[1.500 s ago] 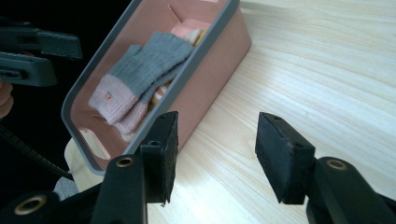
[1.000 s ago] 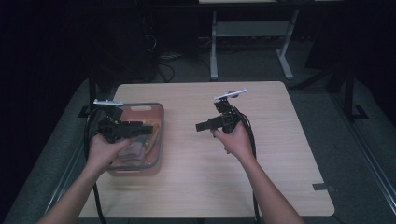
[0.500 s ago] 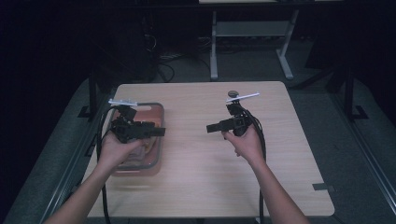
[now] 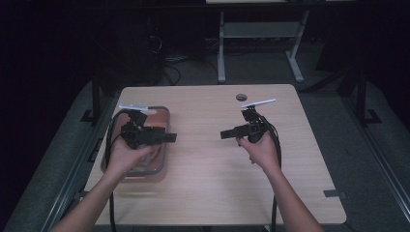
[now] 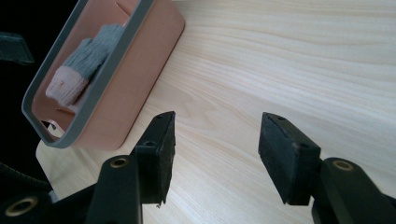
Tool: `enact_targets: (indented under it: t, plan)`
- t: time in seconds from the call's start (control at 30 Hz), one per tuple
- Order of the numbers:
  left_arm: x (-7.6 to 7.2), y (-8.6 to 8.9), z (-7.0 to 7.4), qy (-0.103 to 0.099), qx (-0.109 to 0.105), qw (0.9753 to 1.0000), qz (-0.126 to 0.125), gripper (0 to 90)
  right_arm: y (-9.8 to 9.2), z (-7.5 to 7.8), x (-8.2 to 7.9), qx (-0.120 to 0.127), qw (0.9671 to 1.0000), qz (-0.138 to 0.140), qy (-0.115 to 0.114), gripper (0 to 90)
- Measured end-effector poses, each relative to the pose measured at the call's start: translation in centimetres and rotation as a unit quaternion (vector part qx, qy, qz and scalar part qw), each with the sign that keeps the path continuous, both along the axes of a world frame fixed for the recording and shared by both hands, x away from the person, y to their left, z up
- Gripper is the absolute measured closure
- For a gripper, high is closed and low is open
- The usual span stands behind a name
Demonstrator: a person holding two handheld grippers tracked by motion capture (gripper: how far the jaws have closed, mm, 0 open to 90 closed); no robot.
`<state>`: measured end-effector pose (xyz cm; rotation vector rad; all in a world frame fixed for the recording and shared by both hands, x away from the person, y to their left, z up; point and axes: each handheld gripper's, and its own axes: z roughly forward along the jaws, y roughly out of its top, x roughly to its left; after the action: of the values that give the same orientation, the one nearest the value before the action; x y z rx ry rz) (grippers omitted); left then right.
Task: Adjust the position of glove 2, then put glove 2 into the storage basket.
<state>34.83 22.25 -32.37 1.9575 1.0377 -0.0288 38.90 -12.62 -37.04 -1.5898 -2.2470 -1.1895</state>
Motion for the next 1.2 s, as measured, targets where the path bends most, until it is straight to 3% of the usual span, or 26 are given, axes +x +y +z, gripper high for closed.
enact_targets:
  t: [0.13,0.57,0.9,1.2]
  plan:
    - [-0.1,-0.4,0.0,0.000,0.000,1.0000,-0.006,29.7,-0.3,-0.2,-0.2,-0.002,0.9999,-0.004,0.010,45.5]
    - [-0.3,-2.2,-0.6,0.003,0.001,0.9997,-0.022,29.0,-2.5,-0.9,-0.7,-0.003,0.9998,-0.021,0.008,45.2]
    - [-0.4,-4.2,-1.1,0.006,0.008,0.9991,-0.042,28.6,-4.4,-1.6,-1.0,-0.001,0.9993,-0.036,0.014,44.9]
    - [-0.8,-6.0,-2.0,0.011,0.001,0.9982,-0.059,28.6,-6.1,-2.2,-1.2,0.004,0.9987,-0.047,0.020,44.9]
